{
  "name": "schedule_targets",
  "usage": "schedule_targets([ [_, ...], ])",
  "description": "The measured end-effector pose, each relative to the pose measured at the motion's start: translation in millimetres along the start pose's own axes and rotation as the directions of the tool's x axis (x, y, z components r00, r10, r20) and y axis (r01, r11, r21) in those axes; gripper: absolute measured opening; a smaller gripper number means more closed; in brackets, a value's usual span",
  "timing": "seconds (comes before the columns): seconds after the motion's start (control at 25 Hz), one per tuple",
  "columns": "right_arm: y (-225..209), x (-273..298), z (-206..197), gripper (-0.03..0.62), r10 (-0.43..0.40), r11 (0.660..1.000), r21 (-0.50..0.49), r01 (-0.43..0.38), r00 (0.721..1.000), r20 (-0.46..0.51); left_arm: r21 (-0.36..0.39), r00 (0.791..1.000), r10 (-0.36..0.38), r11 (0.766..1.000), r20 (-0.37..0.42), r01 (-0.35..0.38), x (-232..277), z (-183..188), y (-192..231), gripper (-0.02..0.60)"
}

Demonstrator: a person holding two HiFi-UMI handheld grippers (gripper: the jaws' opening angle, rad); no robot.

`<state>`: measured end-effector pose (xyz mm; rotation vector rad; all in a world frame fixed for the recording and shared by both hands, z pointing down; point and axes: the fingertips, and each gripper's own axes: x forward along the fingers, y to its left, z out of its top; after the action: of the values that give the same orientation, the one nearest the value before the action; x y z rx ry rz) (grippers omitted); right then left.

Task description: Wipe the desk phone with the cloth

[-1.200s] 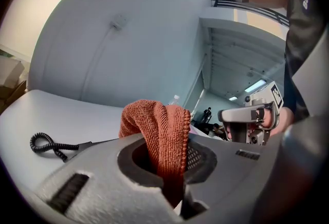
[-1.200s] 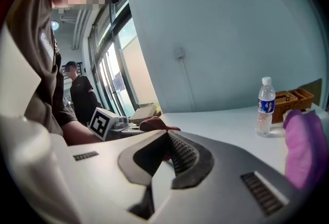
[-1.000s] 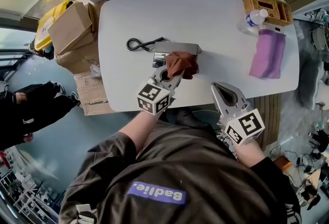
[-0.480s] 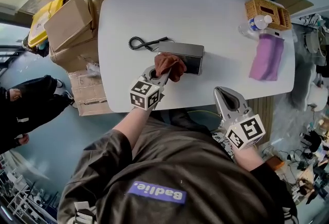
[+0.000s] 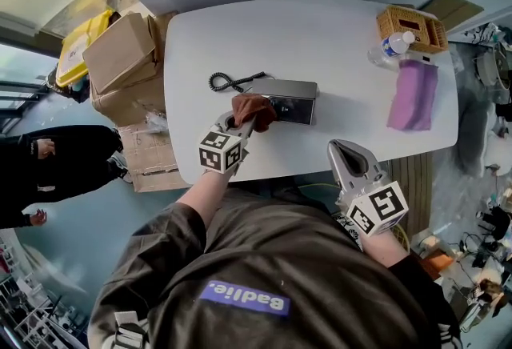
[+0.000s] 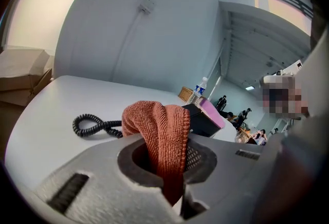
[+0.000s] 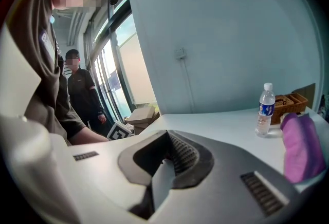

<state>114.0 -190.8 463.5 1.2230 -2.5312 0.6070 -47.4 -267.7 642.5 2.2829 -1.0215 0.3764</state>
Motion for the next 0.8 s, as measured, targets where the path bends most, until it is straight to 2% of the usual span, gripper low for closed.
schedule_targets([
  [0.2,-19,-21,13,0.026,-0.038,0.999,0.012,0.037,0.998,0.052,0.064,0.997,-0.066,0.996,0.026,0.064,16,43,-39,0.032],
  [0.4,-39,-37,14,0.027,-0.062,0.998,0.027,0.061,0.995,0.072,0.134,0.99,-0.142,0.982,0.025,0.137,51,73,-75,0.032],
  [0.6,-61,-47,4,0.027,-0.081,0.996,0.041,0.079,0.995,0.053,0.133,0.993,-0.119,0.984,0.001,0.118,80,70,-74,0.032],
  [0.8,-70,-47,-8,0.028,-0.09,0.994,0.057,0.089,0.996,0.02,0.115,0.997,-0.069,0.991,-0.02,0.071,87,59,-50,0.032],
])
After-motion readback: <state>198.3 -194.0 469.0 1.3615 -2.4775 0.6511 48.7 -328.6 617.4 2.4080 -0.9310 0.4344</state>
